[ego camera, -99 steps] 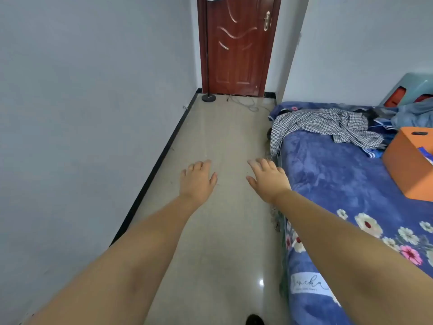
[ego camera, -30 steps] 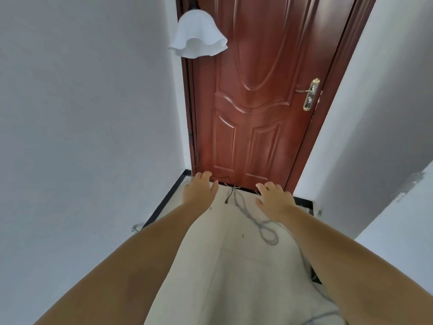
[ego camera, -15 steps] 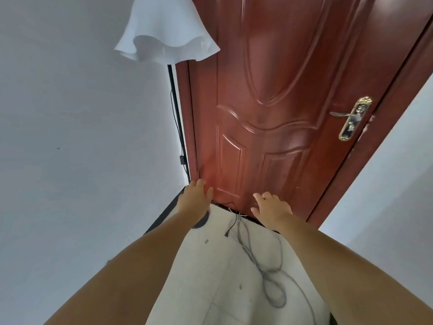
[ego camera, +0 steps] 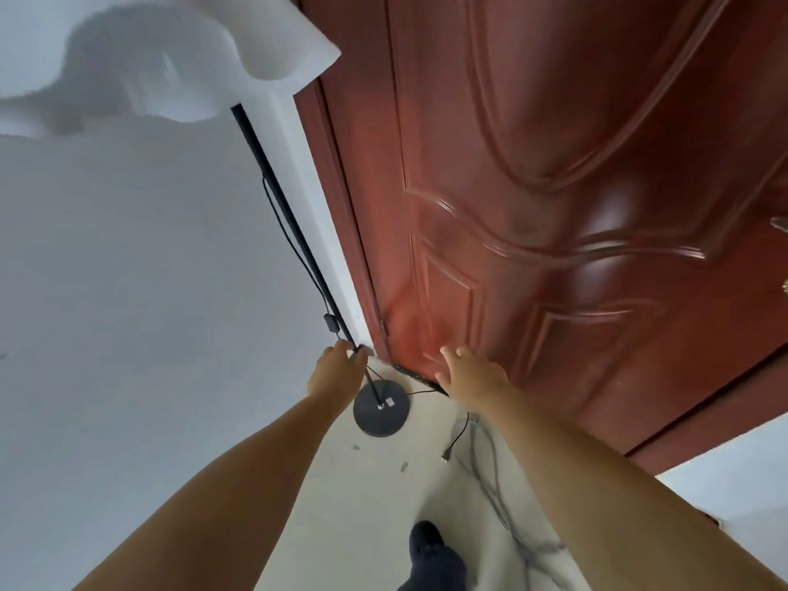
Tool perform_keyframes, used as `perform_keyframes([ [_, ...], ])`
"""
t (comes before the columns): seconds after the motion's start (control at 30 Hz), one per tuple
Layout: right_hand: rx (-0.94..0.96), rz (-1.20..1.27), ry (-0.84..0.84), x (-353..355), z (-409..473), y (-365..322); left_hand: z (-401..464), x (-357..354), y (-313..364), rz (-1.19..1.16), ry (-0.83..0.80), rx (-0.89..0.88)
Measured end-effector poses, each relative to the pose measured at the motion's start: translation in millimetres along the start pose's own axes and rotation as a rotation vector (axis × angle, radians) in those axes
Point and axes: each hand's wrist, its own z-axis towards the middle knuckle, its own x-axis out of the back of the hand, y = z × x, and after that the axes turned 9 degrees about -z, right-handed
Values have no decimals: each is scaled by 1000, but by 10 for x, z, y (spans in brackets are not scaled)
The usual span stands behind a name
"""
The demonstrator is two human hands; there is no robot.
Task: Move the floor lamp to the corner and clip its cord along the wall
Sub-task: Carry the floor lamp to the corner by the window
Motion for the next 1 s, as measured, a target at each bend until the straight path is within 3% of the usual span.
perform_keyframes([
  [0.1,25,71,12,-155,526,76,510,-187,-101,48,-77,125],
  [0.27,76,46,-31,-682,1324,177,1292,-648,-510,-50,3,328],
  [0.43,126,10,-104,-1647,2220,261,2154,-1203,-1089,-380,146,509],
  [0.6,119,-15,-292,-2743,2882,374,2767,-1574,-1386,-785,311,333],
  [0.8,120,143,-425,-3670,3537,78,3112,-1685,-1525,-888,460,204],
  [1.0,37,-8,-620,-4129,3649,-167,3150,-1736,-1553,-936,498,91],
])
